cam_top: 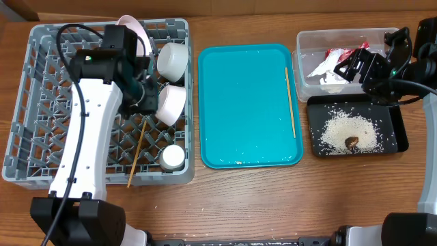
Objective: Sort waste into correct bins and load items into the dishwasher
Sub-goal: 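Reach the left gripper to the second chopstick at the tray's right edge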
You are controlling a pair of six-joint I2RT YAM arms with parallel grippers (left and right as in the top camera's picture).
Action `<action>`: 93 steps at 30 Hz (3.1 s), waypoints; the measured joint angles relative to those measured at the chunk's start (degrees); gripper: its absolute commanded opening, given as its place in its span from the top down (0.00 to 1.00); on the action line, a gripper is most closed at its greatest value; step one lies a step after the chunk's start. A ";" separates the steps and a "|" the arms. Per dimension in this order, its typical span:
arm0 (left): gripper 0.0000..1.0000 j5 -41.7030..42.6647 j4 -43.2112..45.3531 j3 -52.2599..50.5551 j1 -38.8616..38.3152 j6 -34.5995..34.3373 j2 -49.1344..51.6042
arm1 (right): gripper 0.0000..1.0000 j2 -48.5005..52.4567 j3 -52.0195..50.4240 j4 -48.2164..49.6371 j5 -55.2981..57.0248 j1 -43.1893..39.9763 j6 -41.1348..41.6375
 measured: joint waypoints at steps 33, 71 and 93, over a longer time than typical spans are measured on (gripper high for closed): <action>0.17 -7.45 55.82 0.81 -35.98 -35.30 30.49 | 0.00 0.00 -0.04 -0.02 0.02 0.00 0.00; 0.28 -19.80 60.19 0.83 -42.86 -30.16 37.05 | 0.00 0.00 -0.04 0.02 -0.02 0.00 0.00; 0.96 -21.51 60.06 2.36 -42.49 -29.14 38.82 | 0.00 0.00 -0.04 -0.02 -0.02 0.00 0.02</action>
